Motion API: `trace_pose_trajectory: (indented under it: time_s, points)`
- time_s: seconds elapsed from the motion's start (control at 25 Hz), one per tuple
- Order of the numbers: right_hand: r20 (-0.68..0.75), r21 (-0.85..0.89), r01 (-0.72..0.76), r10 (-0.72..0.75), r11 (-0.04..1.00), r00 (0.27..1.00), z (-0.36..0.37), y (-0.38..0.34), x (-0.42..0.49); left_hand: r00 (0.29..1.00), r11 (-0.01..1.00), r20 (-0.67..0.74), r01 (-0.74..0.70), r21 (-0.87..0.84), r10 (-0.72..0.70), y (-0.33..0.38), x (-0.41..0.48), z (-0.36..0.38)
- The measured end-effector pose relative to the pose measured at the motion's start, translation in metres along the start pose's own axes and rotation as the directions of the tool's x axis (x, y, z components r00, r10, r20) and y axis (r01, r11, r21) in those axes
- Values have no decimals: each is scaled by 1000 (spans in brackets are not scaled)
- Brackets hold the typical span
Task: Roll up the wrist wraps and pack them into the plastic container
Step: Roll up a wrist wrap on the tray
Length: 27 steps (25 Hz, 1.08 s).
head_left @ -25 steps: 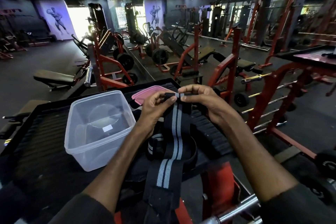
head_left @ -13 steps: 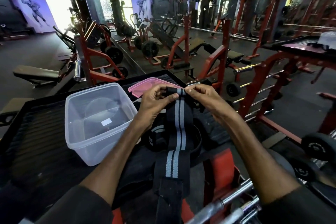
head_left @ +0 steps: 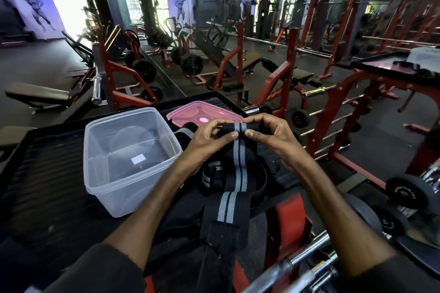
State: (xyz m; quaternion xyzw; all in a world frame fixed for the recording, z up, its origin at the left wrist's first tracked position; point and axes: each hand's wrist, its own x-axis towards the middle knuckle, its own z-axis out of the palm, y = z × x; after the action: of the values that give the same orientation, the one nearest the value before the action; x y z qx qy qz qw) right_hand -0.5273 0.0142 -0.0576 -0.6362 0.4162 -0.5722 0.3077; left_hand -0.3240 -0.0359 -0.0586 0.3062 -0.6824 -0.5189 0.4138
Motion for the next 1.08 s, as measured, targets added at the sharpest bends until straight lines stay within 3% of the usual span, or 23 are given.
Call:
trace_pose_trajectory:
  time_s: [0.08,0.16,0.28,0.36,0.48,0.56,0.68,0.88,1.0,1.08]
  points:
    - [-8,-7,-25,25,1000,1000,1,-1,-3,1000,999,-14,-12,-40,12,-1,-3,1]
    - [10,67,-153,153,986,988,0,-7,-4,999,996,-31,-36,-80,34,-6,-5,0]
    - [48,266,-414,417,870,907,1,-20,0,996,993,-61,-69,-93,63,-9,-8,1]
    - [19,246,-480,491,842,871,3,-25,1,994,993,-74,-87,-79,81,-7,-9,3]
    - [60,31,-453,451,891,891,7,-23,-5,989,990,-95,-120,-76,113,-6,-10,3]
    - [87,-33,-331,333,943,939,8,-16,-8,988,989,-106,-121,-89,112,-8,-11,1]
    - [60,-78,-155,160,985,985,9,-17,-8,995,995,-60,-77,-58,73,-5,-13,-1]
    - [48,-44,-52,54,998,997,11,-25,-11,996,999,88,4,33,-7,12,-16,-9]
    - [59,-43,-69,71,997,996,10,-26,-13,998,998,14,-60,21,59,10,-22,-7]
    - [73,88,-215,209,973,975,8,-31,-13,996,997,-38,-78,-4,78,5,-24,-5]
